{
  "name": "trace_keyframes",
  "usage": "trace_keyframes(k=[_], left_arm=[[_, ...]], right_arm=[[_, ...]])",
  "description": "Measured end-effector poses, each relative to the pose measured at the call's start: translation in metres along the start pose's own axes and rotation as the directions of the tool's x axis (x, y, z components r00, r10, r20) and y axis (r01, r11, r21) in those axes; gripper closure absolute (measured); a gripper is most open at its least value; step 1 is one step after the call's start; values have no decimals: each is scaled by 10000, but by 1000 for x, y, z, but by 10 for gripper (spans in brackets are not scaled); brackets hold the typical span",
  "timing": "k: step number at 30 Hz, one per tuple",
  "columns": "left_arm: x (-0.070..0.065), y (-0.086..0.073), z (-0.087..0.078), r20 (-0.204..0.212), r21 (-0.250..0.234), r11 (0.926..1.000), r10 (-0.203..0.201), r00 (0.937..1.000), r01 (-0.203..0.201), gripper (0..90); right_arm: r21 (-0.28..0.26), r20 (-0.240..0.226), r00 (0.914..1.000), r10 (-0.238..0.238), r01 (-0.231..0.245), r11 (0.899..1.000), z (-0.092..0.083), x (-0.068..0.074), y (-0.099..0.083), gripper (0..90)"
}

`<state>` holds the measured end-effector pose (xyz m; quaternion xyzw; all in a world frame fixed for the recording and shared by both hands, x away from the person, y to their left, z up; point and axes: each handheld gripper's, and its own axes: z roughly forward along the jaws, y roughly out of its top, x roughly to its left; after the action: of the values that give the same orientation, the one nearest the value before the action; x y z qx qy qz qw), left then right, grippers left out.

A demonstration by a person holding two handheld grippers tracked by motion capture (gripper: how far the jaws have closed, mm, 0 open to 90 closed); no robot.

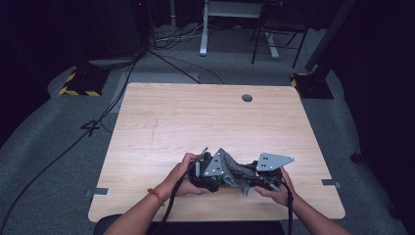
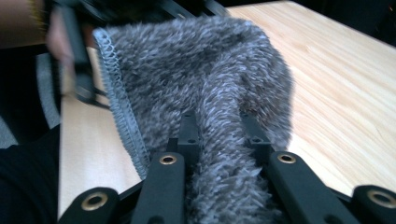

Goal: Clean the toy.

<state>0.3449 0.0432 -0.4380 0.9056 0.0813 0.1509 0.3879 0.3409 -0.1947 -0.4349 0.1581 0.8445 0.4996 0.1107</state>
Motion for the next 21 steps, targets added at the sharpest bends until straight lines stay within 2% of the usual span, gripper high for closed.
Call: trace_keyframes(k=[3, 6, 8, 10, 13, 16, 17, 21], left_arm=[[2, 2, -7, 69, -546, 9985, -101, 9999, 104, 334], [1, 4, -14, 27, -951, 9955, 1, 10000, 1, 334], [1, 4, -17, 33, -1215, 9925, -101, 9999, 104, 334], [2, 4, -18, 103, -1440, 9894, -175, 9998, 188, 334], [4, 2, -21, 303, -1967, 9790, -489, 9983, 539, 332], [6, 1, -25, 301, -2374, 9690, -626, 9976, 679, 331], [7, 1, -26, 319, -2396, 9682, -657, 9973, 715, 330], [8, -1, -23, 170, -2042, 9772, -552, 9983, 575, 324]], right_arm=[[331, 141, 9988, 474, -478, 9983, 3, -11, -10, 751], [769, -135, 9946, 1031, -1017, 9918, 11, -20, -23, 751], [970, -366, 9901, 1356, -1315, 9866, 15, -24, -28, 750], [797, -882, 9797, 1799, -1731, 9817, 18, -25, -31, 749], [480, -1306, 9696, 2070, -2024, 9781, 17, -25, -31, 750], [-53, -1867, 9463, 2638, -2695, 9630, 14, -28, -31, 751], [-212, -2015, 9401, 2749, -2848, 9583, 12, -29, -31, 752], [-586, -2066, 9376, 2797, -2972, 9530, 7, -32, -30, 753]])
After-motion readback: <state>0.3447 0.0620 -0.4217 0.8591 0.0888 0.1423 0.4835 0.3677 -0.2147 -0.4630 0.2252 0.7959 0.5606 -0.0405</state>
